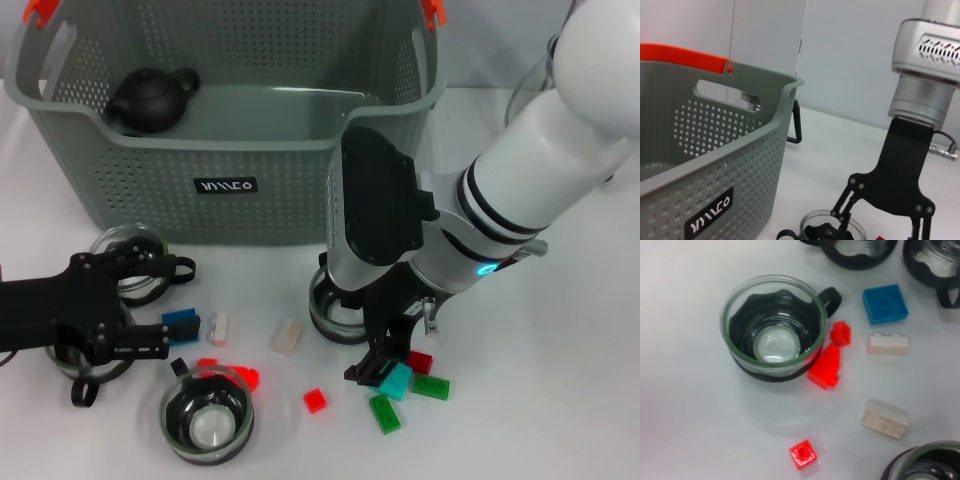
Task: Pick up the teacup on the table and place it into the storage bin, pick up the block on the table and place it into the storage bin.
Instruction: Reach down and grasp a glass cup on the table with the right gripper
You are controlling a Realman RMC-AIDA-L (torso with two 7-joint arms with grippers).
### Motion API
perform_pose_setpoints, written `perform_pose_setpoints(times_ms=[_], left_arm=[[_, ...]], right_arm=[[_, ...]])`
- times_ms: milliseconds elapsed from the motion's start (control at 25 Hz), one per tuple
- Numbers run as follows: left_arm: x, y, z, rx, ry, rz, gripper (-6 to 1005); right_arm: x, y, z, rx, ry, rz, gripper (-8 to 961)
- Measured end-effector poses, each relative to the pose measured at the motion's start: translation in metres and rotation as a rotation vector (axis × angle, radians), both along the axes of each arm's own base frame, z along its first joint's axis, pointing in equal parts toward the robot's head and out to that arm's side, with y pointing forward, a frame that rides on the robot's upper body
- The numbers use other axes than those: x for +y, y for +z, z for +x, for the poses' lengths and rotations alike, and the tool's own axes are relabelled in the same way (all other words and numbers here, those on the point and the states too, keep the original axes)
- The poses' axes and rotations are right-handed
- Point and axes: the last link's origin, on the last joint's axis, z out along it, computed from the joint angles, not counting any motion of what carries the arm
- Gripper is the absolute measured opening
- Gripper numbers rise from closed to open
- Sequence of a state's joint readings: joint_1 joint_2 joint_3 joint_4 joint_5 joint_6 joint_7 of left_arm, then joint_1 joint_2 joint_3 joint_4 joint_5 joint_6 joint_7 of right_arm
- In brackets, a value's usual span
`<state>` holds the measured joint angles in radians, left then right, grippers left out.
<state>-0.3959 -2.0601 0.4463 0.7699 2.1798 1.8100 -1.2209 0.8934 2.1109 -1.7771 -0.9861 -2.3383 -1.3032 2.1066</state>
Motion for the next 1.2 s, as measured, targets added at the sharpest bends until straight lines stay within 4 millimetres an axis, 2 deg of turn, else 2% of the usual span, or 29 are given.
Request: perform_pose_setpoints(times_ms=[360, 560, 800, 1000, 1200], left_arm=[[-0.0001, -0.0001, -0.0003, 0.000, 0.002, 0.002, 858], [-0.0005, 0.0000, -0.0017, -0.009, 0.014, 0.012, 858], [-0.0007, -0.0002, -0.0020, -0.010, 0.015, 0.013, 858], [-0.0004, -0.0002, -0.0017, -0.012, 0.015, 0.014, 858], [0.0000, -0.0004, -0.0014, -0.012, 0.014, 0.013, 857]], right_arm=[[0.0017, -0.0070, 0.0088, -0.011, 0.005, 0.023, 915], [0.0000, -0.0086, 0.0066, -0.006, 0.020, 0.017, 868], [0.0000, -0.0090, 0.0080, -0.011, 0.017, 0.017, 673], [-0.0008, -0.0090, 0.0089, -0.014, 0.013, 0.013, 417], [-0.0012, -0.0083, 0.0083, -0.014, 0.012, 0.011, 308]])
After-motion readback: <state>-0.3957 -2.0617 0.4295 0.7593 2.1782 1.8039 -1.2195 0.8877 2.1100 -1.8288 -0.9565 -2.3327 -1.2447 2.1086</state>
